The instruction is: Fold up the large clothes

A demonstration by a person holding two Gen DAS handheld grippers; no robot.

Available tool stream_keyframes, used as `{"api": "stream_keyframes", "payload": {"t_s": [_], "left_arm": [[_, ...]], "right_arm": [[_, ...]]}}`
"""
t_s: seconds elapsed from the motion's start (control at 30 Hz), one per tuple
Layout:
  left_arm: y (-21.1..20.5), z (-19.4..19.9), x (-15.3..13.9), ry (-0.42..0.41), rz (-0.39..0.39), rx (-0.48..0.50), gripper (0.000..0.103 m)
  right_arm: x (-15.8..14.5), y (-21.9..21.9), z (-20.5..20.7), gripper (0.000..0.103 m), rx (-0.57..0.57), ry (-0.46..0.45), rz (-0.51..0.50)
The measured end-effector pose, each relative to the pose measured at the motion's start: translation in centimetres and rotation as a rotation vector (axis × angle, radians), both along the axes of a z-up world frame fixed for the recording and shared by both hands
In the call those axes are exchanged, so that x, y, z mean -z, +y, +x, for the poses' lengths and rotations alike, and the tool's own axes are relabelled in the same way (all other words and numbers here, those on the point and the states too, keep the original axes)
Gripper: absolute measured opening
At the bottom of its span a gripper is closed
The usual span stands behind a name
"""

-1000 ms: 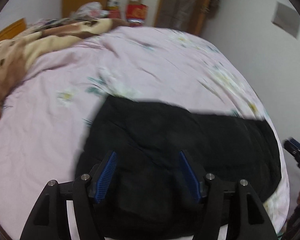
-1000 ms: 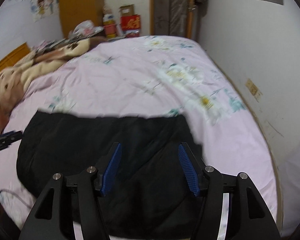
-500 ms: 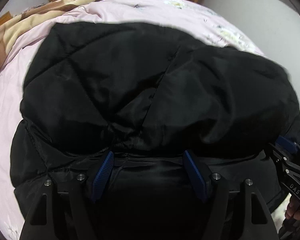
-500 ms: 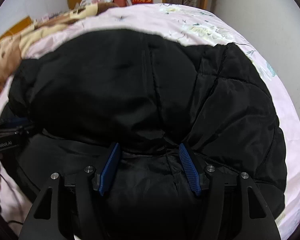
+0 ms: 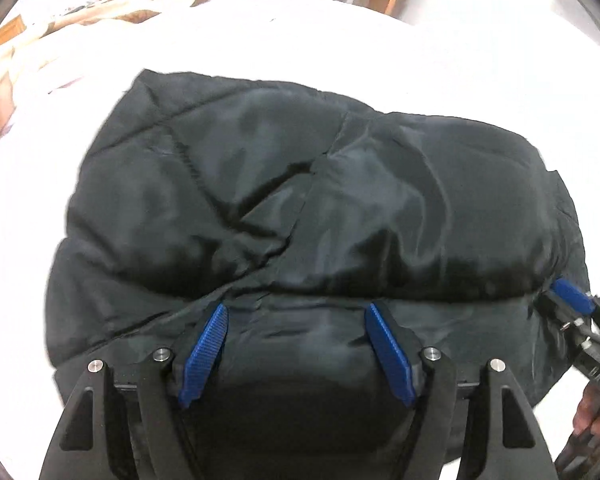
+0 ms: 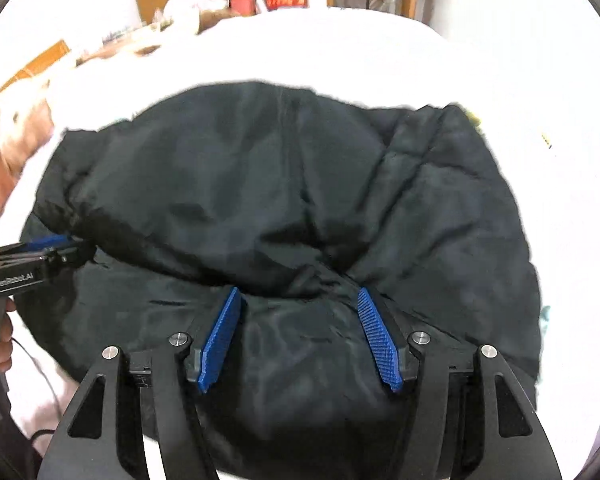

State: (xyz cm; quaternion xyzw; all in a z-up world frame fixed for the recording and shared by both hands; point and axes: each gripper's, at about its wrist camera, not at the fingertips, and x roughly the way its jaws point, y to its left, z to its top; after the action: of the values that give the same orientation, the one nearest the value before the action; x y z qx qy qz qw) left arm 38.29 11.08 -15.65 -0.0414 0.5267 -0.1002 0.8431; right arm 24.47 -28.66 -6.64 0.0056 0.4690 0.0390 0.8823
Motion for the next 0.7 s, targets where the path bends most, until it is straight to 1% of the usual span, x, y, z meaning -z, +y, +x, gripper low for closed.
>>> {"api": "stream_keyframes", "payload": {"t_s": [0.07, 0.1, 0.13, 0.23, 0.3, 0.37, 0.43, 0.5, 0.6, 0.67, 0.7], "left_arm": [[1.2, -1.3, -1.0, -0.049, 0.035, -0.022, 0.072], [1.8, -1.8, -1.1, -0.066, 0.072, -0.041, 0.073], [2.3, -2.1, -0.8, -0.065, 0.080, -0.049, 0.073], [3.1, -1.8, 2.1, -0.014, 0.083, -0.034, 0.075], [2.8, -1.1, 3.6, 0.007, 0.094, -0.028, 0.075], [2.6, -0.4, 4.7, 0.025, 0.097, -0.032, 0.075], [2.7, 0.6, 5.7, 0.045, 0.077, -0.036, 0.075], [3.1, 1.3, 6.3, 0.053, 0.075, -0.027, 0.075], [3.2, 1.1, 6.2, 0.044, 0.087, -0.031, 0.075], [3.2, 0.6, 5.3, 0.042, 0.088, -0.035, 0.075], [3.3, 0.3, 4.6, 0.029, 0.081, -0.033, 0.075]], "right_arm": [[-0.9, -1.0, -1.2, 0.061, 0.024, -0.033, -0.029], [-0.9, -1.8, -1.6, 0.061, 0.049, -0.029, -0.053], [-0.6, -2.3, -1.8, 0.061, 0.060, -0.019, -0.067], [1.6, -3.3, -1.5, 0.061, 0.053, 0.012, -0.091], [3.5, -3.7, -0.8, 0.061, 0.050, 0.042, -0.074], [4.7, -3.7, -0.1, 0.061, 0.063, 0.052, -0.074], [5.9, -3.3, 0.8, 0.062, 0.070, 0.070, -0.095], [6.5, -3.2, 1.5, 0.062, 0.066, 0.080, -0.098], [6.6, -3.4, 2.1, 0.062, 0.056, 0.092, -0.095], [6.1, -3.5, 1.9, 0.062, 0.062, 0.093, -0.102], [5.6, -3.7, 1.6, 0.062, 0.065, 0.080, -0.103]]}}
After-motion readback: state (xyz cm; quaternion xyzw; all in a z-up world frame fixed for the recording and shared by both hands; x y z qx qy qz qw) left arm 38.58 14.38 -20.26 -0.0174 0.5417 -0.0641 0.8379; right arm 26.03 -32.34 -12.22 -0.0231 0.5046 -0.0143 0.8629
